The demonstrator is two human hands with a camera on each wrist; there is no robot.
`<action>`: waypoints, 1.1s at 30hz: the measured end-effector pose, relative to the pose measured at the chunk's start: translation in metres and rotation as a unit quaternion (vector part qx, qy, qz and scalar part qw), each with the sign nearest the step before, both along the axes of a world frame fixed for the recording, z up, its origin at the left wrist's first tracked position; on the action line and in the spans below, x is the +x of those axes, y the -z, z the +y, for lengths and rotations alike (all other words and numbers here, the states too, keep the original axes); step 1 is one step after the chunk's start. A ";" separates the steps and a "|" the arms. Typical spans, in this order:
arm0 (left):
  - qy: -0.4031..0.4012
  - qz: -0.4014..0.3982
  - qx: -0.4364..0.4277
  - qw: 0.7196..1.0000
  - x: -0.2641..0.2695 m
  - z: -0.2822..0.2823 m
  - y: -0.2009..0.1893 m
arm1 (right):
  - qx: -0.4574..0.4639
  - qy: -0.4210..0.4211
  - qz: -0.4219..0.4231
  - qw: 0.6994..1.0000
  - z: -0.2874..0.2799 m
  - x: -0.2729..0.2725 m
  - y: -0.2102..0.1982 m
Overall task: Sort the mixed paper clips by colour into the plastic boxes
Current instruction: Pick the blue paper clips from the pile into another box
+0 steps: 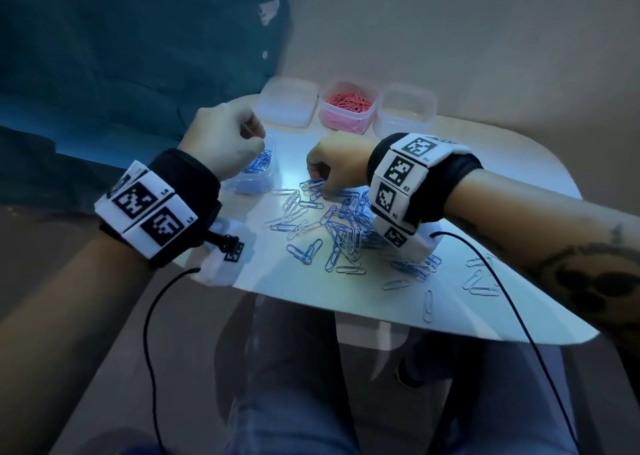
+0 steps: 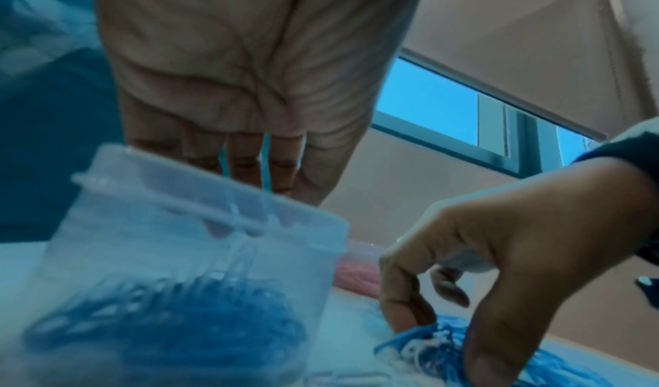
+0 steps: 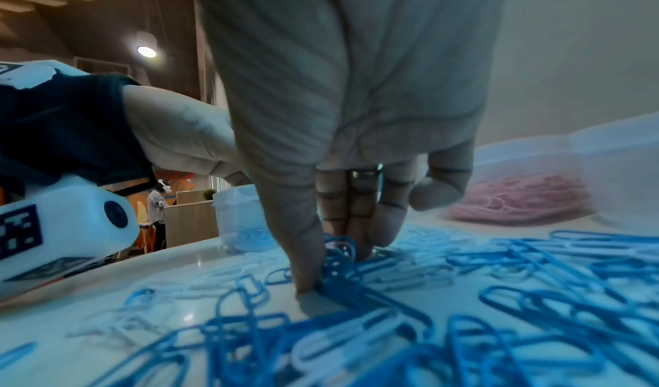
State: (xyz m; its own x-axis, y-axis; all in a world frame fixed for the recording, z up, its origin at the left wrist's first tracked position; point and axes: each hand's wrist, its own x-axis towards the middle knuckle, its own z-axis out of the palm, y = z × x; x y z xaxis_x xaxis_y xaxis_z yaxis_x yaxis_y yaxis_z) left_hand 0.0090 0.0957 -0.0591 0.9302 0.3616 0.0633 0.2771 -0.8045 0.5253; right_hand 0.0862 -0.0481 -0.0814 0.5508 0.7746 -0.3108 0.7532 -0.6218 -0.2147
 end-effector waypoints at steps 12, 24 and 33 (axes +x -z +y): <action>0.001 -0.110 -0.165 0.980 -0.044 -0.037 0.010 | -0.018 0.057 0.046 0.997 0.001 -0.002 0.003; -0.134 -0.137 -0.780 0.596 -0.040 -0.115 0.023 | 0.242 0.122 0.236 0.933 -0.053 -0.037 -0.045; -0.059 -0.157 -0.934 0.316 -0.041 -0.164 0.016 | 0.438 0.219 0.041 0.871 -0.115 -0.099 -0.035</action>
State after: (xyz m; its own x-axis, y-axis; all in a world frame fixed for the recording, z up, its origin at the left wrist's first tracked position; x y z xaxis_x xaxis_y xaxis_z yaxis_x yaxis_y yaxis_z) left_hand -0.0323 -0.0687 -0.0751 0.9573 0.0718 -0.2799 -0.0545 0.9961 0.0690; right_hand -0.0127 -0.1629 -0.0464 0.8568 0.4555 0.2416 0.4449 -0.4163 -0.7929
